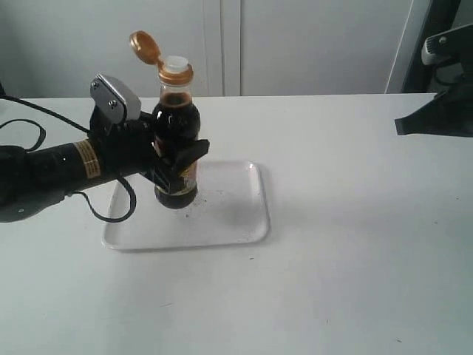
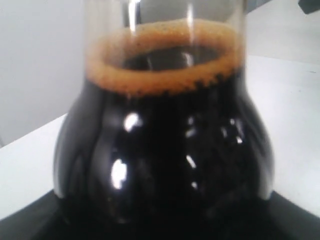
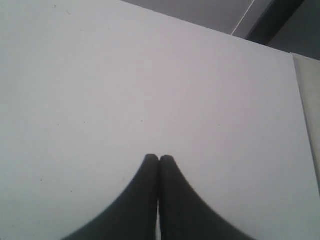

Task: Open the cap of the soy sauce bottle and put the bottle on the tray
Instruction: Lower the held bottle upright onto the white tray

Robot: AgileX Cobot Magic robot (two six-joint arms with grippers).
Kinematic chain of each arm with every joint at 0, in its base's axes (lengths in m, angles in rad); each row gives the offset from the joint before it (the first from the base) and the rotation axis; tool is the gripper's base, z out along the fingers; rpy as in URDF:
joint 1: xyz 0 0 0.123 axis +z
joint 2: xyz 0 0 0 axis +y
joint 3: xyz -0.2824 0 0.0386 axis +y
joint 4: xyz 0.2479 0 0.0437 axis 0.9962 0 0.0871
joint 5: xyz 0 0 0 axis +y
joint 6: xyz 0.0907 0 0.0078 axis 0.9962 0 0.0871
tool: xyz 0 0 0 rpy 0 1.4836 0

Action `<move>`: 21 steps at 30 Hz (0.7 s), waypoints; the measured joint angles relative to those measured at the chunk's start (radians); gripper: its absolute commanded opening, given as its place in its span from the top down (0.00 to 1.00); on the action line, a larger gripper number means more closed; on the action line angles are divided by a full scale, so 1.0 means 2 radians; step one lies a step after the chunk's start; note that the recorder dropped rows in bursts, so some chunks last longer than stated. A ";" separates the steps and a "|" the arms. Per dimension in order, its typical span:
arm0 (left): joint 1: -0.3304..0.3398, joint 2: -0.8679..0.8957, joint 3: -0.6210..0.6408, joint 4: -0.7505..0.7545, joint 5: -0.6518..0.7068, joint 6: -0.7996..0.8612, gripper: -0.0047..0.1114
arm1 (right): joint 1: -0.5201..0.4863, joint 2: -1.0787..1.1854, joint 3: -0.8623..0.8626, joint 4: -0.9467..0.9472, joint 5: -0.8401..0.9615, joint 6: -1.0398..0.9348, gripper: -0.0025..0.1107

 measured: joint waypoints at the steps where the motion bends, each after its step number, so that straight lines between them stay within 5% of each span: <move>1: 0.000 0.000 0.000 -0.012 0.000 0.001 0.96 | 0.000 0.002 0.000 0.000 0.000 0.000 0.98; 21: -0.013 0.061 -0.007 -0.115 -0.006 0.032 0.96 | 0.000 0.003 0.000 0.000 0.006 0.000 0.98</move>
